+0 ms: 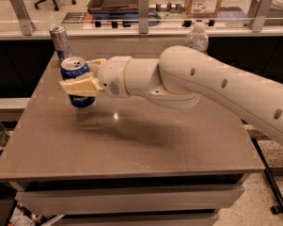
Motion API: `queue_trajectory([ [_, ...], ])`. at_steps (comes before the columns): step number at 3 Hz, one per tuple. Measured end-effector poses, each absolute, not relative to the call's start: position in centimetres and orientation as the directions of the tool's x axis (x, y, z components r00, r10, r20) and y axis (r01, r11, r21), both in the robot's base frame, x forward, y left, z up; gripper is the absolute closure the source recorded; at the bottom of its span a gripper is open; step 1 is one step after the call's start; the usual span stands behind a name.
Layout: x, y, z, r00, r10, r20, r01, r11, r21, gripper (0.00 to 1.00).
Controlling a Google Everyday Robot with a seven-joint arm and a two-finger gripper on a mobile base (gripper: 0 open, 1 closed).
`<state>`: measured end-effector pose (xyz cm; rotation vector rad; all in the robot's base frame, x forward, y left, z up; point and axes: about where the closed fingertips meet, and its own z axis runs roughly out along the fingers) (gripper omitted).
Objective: Move pepsi can near redbull can
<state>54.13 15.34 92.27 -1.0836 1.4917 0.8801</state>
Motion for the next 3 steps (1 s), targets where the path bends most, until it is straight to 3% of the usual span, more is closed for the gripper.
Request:
queue_trajectory([
  [3, 66.3, 14.2, 91.8, -0.032, -0.18, -0.983, -0.765, 0.638, -0.092, 1.0],
])
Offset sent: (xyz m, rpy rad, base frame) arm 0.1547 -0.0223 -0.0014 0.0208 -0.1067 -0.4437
